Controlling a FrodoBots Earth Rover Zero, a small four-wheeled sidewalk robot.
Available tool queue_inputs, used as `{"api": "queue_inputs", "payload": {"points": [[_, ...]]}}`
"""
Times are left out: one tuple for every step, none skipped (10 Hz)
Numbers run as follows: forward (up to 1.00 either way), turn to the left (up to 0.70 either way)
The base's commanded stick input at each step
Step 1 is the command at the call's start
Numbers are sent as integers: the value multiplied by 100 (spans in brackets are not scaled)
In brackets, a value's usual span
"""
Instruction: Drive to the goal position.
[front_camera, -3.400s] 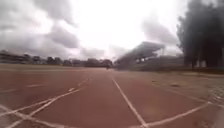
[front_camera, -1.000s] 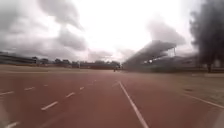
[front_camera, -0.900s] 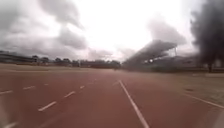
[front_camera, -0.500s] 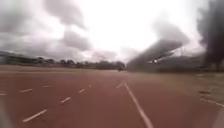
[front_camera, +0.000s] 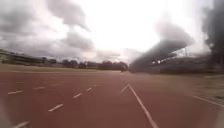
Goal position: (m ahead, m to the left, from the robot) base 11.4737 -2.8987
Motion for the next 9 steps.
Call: {"api": "queue_inputs", "payload": {"points": [[85,0],[85,0],[85,0],[85,0],[85,0],[85,0],[85,0],[85,0],[85,0]]}}
